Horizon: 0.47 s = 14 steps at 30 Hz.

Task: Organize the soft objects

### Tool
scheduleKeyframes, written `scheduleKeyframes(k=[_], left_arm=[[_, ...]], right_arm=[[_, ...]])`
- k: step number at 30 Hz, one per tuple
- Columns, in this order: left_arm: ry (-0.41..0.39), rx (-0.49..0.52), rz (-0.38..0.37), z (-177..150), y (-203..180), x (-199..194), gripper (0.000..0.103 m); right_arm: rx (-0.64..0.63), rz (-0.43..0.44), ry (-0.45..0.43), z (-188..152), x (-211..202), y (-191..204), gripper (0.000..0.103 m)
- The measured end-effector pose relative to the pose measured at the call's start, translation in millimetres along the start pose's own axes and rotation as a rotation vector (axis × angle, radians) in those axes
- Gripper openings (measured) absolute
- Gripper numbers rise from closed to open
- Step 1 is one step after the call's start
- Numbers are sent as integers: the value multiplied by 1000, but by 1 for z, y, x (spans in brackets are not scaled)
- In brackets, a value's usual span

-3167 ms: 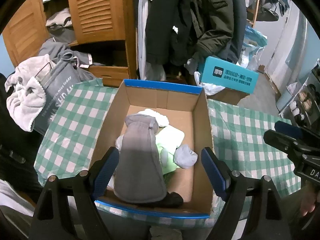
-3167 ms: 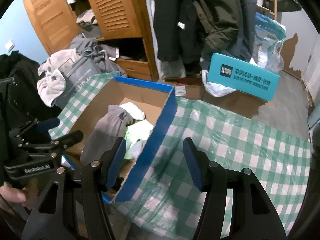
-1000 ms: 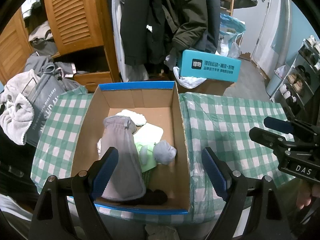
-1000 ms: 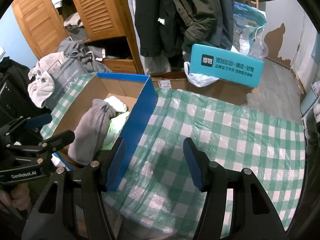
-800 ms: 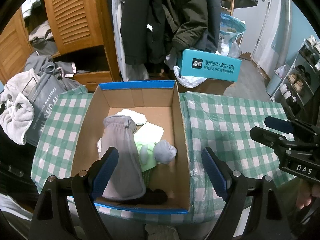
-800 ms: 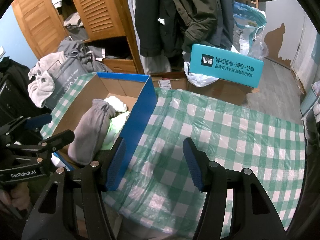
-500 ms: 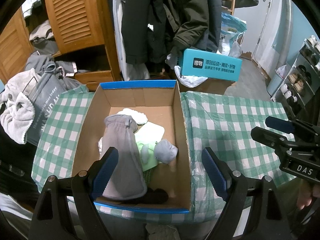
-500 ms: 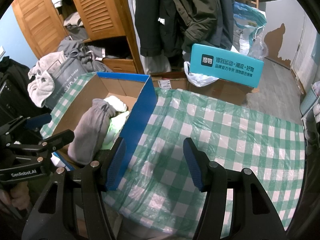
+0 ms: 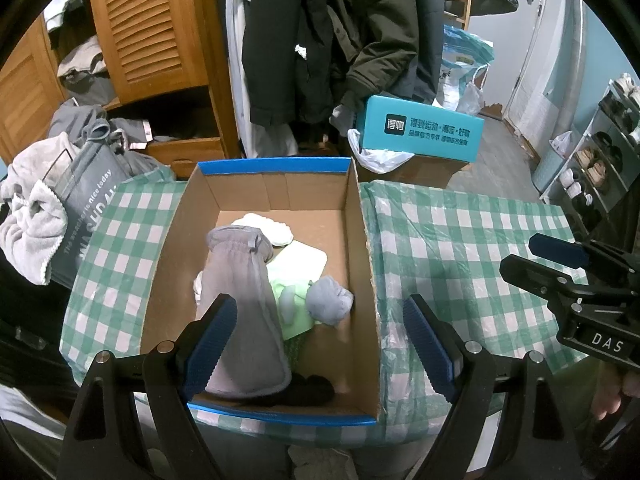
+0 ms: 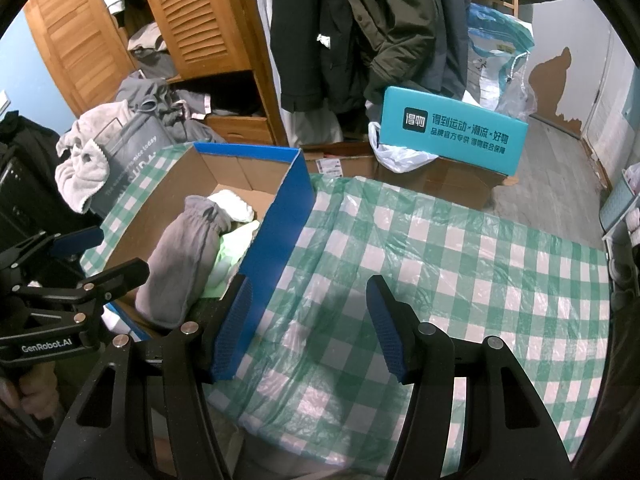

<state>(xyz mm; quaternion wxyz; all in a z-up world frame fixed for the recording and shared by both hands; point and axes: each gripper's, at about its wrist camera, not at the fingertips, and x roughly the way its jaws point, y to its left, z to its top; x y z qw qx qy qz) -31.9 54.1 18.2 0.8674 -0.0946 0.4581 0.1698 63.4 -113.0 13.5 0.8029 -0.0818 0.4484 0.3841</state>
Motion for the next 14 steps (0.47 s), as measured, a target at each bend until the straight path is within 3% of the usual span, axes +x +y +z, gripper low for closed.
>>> scheduleKeyframes(k=[14], left_arm=[[4,5,14,1,-1,-1,87]], right_arm=[[0,-1,1,0,0,0,58]])
